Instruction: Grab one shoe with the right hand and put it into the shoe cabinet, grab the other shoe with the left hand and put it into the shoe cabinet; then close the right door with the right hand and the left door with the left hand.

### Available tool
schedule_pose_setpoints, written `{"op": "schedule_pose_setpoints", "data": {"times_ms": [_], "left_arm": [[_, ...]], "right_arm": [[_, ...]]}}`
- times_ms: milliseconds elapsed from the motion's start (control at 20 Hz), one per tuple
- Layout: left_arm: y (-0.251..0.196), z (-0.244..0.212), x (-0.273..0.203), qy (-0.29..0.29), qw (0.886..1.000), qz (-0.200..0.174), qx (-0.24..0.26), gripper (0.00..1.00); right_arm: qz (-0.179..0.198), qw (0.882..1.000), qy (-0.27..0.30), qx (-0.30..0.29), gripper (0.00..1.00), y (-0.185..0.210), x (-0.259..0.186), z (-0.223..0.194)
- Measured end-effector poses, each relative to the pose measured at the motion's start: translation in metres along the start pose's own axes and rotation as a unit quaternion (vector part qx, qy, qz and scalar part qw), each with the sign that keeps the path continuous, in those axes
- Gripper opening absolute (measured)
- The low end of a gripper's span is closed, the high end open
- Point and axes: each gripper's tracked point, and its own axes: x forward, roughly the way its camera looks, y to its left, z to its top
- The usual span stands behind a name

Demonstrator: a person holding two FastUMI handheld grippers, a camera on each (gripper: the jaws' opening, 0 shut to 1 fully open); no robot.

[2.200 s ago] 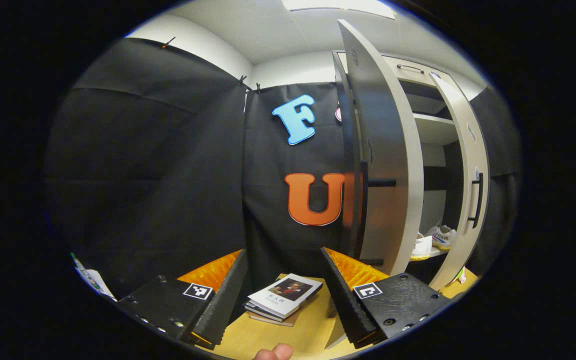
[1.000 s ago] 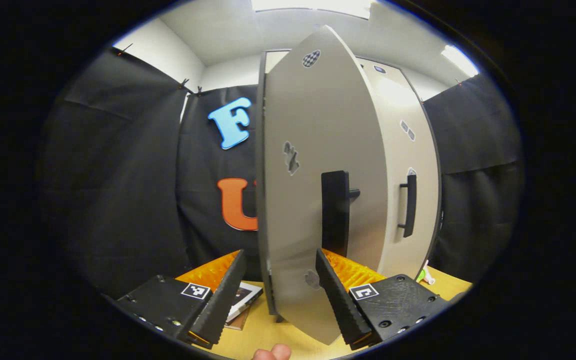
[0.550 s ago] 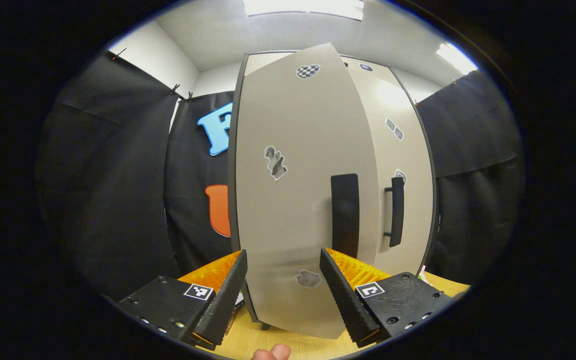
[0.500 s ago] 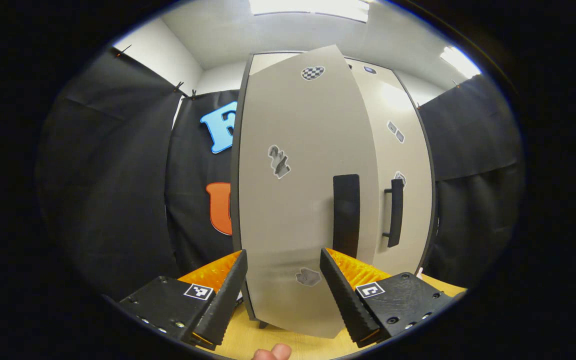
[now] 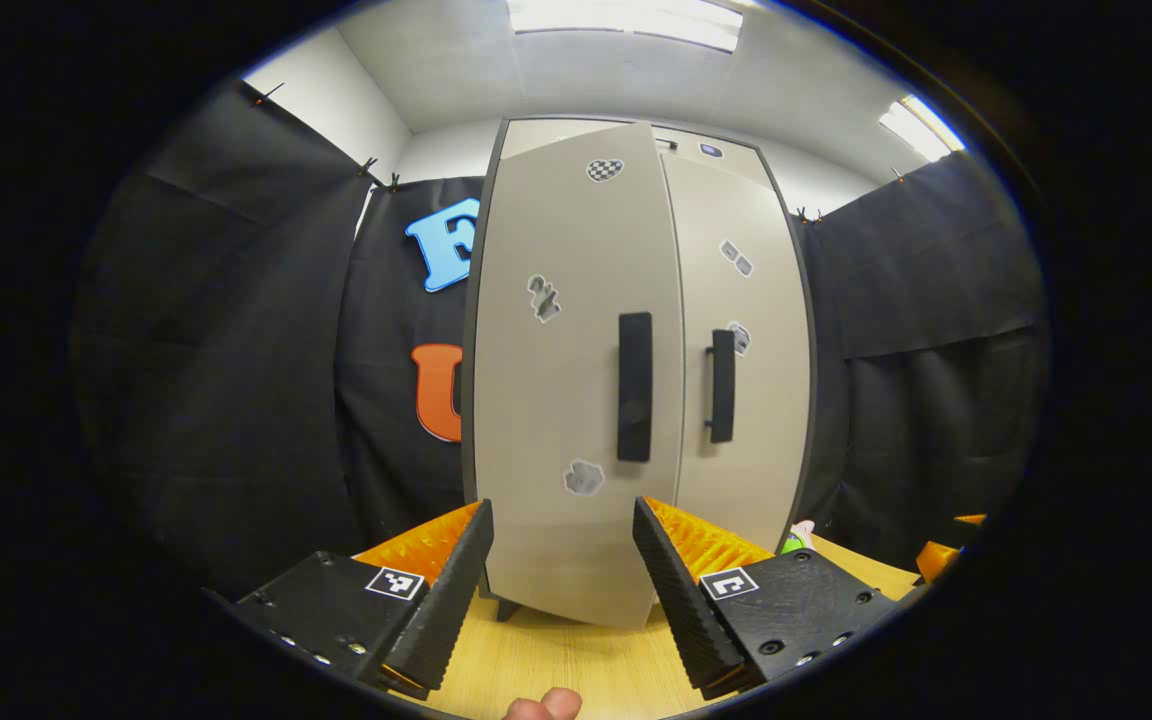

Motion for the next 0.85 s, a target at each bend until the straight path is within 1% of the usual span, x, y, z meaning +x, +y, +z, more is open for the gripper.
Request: {"op": "schedule_pose_setpoints", "data": {"times_ms": [100, 200, 350, 450, 500, 600, 650, 700, 850], "left_arm": [[-0.017, -0.018, -0.019, 0.004, 1.000, -0.008, 0.007, 0.85], [-0.032, -0.045, -0.035, 0.020, 0.999, -0.018, 0.018, 0.85], [-0.057, -0.077, -0.056, 0.041, 0.998, -0.037, 0.026, 0.85], [-0.063, -0.085, -0.066, 0.042, 0.997, -0.041, 0.042, 0.86], [-0.066, -0.087, -0.069, 0.039, 0.997, -0.043, 0.048, 0.89], [-0.073, -0.088, -0.077, 0.033, 0.997, -0.046, 0.054, 0.88], [-0.074, -0.089, -0.078, 0.031, 0.997, -0.046, 0.052, 0.82], [-0.076, -0.091, -0.080, 0.029, 0.997, -0.047, 0.048, 0.89], [-0.077, -0.088, -0.079, 0.024, 0.998, -0.045, 0.038, 0.89]], "right_arm": [[0.009, 1.000, 0.002, 0.002, 0.88, 0.007, 0.000, 0.000], [0.020, 1.000, 0.001, -0.006, 0.88, 0.014, -0.001, 0.002], [0.026, 0.999, -0.008, -0.018, 0.88, 0.020, -0.003, 0.004], [0.034, 0.999, -0.006, -0.017, 0.88, 0.027, -0.005, 0.000], [0.039, 0.999, -0.004, -0.015, 0.88, 0.030, -0.007, -0.002], [0.044, 0.999, 0.000, -0.011, 0.88, 0.037, -0.009, -0.007], [0.047, 0.999, 0.004, -0.010, 0.88, 0.040, -0.011, -0.010], [0.050, 0.999, 0.005, -0.009, 0.88, 0.042, -0.012, -0.012], [0.058, 0.998, 0.003, -0.013, 0.88, 0.047, -0.015, -0.012]]}}
